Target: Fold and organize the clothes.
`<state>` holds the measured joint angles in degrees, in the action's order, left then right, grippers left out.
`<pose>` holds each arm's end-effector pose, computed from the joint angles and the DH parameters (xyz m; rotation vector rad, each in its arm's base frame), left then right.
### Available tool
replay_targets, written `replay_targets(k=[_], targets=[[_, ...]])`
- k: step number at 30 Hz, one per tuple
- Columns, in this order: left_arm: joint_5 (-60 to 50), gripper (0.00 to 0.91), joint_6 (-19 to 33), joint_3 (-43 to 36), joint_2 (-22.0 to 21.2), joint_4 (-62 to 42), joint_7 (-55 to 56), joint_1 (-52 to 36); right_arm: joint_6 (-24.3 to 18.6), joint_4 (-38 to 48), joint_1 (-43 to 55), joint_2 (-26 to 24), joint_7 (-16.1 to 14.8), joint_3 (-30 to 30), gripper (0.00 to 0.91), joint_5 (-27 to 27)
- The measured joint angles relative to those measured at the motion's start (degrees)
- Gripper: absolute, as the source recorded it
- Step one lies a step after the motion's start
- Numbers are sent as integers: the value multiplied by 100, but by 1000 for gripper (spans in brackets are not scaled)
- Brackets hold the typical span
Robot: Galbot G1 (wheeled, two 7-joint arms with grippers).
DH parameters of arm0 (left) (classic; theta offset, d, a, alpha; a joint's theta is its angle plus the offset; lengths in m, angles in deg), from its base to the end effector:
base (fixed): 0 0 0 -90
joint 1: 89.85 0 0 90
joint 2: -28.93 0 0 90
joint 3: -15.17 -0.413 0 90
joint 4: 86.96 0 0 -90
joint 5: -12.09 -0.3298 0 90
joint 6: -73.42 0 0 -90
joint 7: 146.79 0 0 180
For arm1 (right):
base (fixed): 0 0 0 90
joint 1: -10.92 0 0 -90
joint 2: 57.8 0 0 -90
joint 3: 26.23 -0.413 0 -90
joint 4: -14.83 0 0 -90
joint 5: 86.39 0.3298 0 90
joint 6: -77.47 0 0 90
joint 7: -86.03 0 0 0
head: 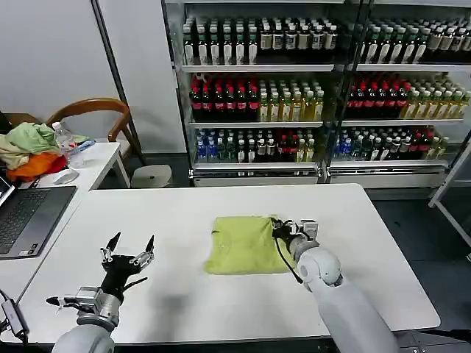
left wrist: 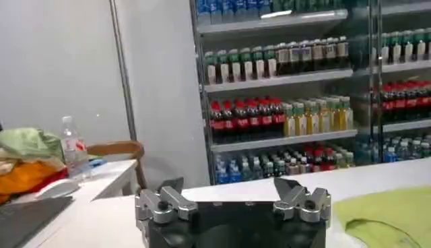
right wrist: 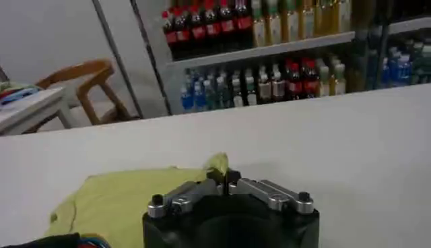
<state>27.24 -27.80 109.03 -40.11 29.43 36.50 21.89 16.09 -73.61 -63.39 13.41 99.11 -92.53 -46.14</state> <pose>0.1843 0.1139 -0.3337 -0.0485 -3.0240 -0.1661 0.4102 -0.0105 -0.3441 0.3250 -2.6485 -0.2078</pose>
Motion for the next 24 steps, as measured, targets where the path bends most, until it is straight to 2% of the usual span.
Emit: replay_targets(k=[10, 11, 12, 24], targets=[[-13, 907, 0, -30, -3, 0, 0, -9, 19, 88, 131, -9, -134, 40, 0, -57], [-13, 907, 0, -31, -4, 0, -1, -9, 32, 88, 142, -12, -151, 41, 353, -59], [-13, 907, 0, -30, -6, -3, 0, -10, 48, 88, 152, -17, -169, 47, 907, -64], [-15, 907, -4, -45, -33, -25, 1, -25, 226, 129, 200, -39, -252, 17, 907, -174]])
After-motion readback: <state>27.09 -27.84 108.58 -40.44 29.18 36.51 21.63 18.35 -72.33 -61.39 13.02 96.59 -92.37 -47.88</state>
